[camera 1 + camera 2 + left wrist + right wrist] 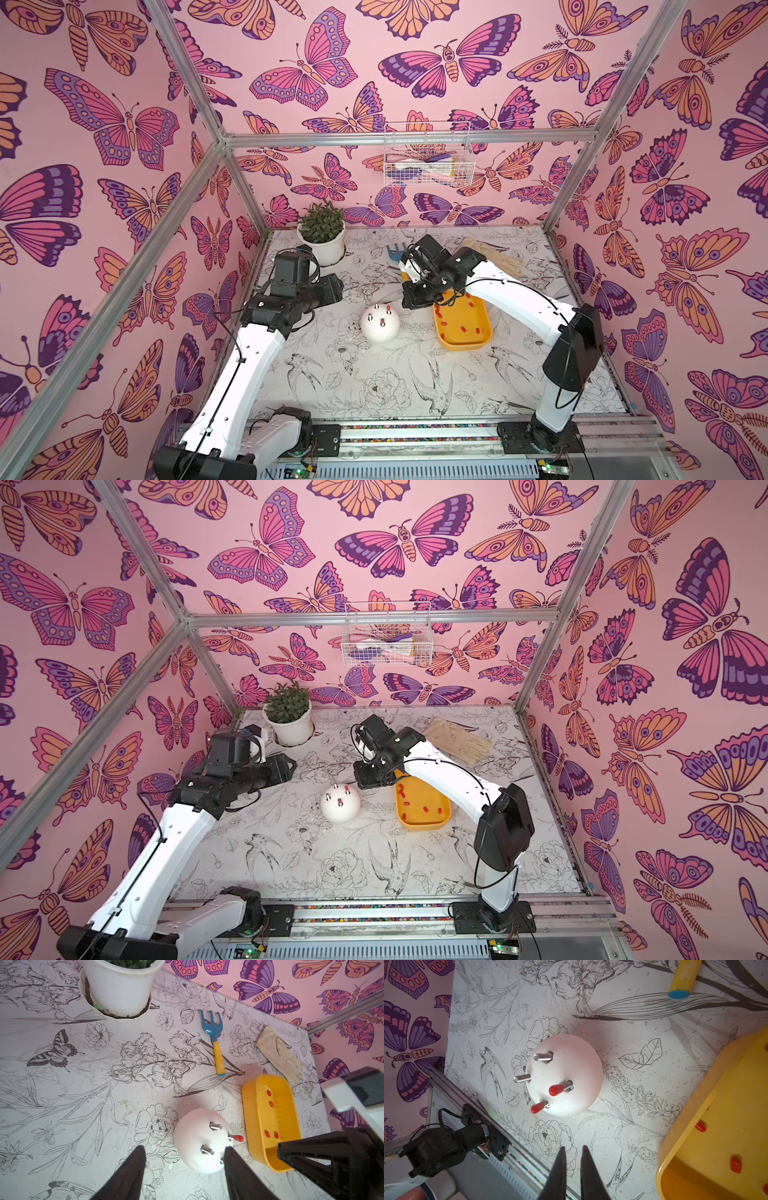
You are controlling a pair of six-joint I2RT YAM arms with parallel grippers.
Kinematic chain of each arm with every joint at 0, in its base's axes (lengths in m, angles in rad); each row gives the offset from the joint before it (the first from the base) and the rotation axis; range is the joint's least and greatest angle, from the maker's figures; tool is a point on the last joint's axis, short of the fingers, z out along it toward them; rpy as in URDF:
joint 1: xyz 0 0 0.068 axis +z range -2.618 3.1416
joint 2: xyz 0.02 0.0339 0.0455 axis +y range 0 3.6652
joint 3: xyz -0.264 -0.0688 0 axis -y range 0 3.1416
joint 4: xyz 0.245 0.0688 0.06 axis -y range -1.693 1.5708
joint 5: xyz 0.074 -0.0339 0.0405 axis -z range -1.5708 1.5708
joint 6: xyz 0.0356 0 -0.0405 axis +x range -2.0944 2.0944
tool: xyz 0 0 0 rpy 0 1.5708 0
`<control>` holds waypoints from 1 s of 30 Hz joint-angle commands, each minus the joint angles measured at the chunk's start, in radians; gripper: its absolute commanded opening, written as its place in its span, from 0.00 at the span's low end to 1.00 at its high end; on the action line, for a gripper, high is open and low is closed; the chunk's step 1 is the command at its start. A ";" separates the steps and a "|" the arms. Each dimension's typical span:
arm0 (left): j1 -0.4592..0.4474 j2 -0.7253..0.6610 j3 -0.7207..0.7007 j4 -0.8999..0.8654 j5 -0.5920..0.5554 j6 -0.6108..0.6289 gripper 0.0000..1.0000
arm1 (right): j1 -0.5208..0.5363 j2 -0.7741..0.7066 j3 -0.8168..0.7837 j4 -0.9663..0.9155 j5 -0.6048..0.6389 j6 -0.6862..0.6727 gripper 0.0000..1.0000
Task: Cover the protruding screws with screw protection sleeves
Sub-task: Attach the screw protection sleeve to the screw.
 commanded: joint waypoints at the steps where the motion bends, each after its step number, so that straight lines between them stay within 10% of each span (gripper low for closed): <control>1: -0.015 -0.009 -0.029 -0.002 0.014 -0.023 0.57 | -0.007 -0.045 -0.042 0.085 0.009 0.016 0.15; 10: -0.075 0.029 -0.072 0.037 -0.015 -0.036 0.38 | -0.010 -0.053 -0.155 0.252 -0.049 0.022 0.06; 17: -0.160 0.049 -0.090 0.127 0.004 -0.062 0.00 | -0.010 -0.037 -0.133 0.282 -0.080 -0.009 0.03; 30: -0.188 0.132 -0.190 0.491 0.283 -0.118 0.00 | -0.030 0.015 -0.175 0.409 -0.184 0.017 0.01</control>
